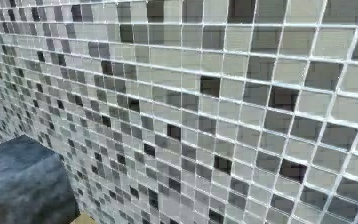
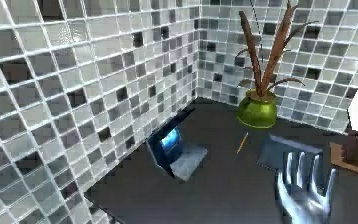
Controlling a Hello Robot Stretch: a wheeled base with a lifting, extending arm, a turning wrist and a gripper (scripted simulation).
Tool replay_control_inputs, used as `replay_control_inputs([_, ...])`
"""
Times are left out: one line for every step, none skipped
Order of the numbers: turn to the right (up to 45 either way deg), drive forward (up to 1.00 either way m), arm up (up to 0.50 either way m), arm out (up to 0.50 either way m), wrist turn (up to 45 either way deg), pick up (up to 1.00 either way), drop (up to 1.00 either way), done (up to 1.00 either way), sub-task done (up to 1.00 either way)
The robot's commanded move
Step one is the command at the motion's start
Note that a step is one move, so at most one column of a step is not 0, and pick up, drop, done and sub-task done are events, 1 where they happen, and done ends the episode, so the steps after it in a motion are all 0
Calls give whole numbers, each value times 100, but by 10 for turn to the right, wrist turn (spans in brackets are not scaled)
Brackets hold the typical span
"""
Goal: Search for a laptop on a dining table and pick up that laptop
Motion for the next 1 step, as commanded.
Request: replay_control_inputs([-450,0,0,0,0,0,0,0,0])
